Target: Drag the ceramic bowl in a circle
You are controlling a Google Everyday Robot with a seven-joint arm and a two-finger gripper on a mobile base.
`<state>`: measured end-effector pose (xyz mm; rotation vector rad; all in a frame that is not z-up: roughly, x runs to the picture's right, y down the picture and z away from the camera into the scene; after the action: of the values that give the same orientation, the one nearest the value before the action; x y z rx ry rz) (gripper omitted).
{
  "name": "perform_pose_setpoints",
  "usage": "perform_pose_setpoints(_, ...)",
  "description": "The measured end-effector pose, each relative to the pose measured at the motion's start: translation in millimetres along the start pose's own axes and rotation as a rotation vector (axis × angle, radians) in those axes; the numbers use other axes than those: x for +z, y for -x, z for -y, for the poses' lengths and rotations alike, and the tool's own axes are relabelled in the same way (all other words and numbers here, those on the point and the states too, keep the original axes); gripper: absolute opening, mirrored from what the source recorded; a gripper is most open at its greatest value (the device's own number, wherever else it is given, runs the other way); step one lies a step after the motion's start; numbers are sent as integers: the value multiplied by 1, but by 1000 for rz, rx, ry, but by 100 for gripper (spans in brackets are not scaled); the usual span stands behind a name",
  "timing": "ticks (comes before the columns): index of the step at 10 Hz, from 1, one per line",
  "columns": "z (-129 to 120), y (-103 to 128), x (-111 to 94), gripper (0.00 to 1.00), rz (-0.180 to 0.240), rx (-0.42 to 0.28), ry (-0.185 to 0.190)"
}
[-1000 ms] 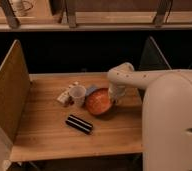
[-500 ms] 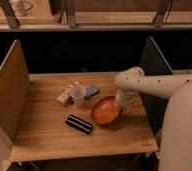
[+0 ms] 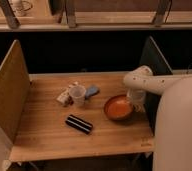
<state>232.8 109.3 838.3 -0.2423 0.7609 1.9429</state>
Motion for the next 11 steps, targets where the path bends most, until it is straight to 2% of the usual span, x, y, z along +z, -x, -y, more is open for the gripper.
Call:
perform_pose_setpoints(2, -40, 10, 3, 0, 22, -20, 41)
perform_pose_setpoints(4, -89, -11, -3, 0, 2, -81, 114)
perform_pose_setpoints(5, -103, -24, -9, 0, -9, -118, 143)
perform_pose_setpoints(7, -115, -49, -21, 3, -31, -180, 178)
perform_pose_setpoints(9, -109, -60, -25, 20, -47, -193, 185)
perform_pose_setpoints(11, -98, -70, -17, 42, -91, -168, 186)
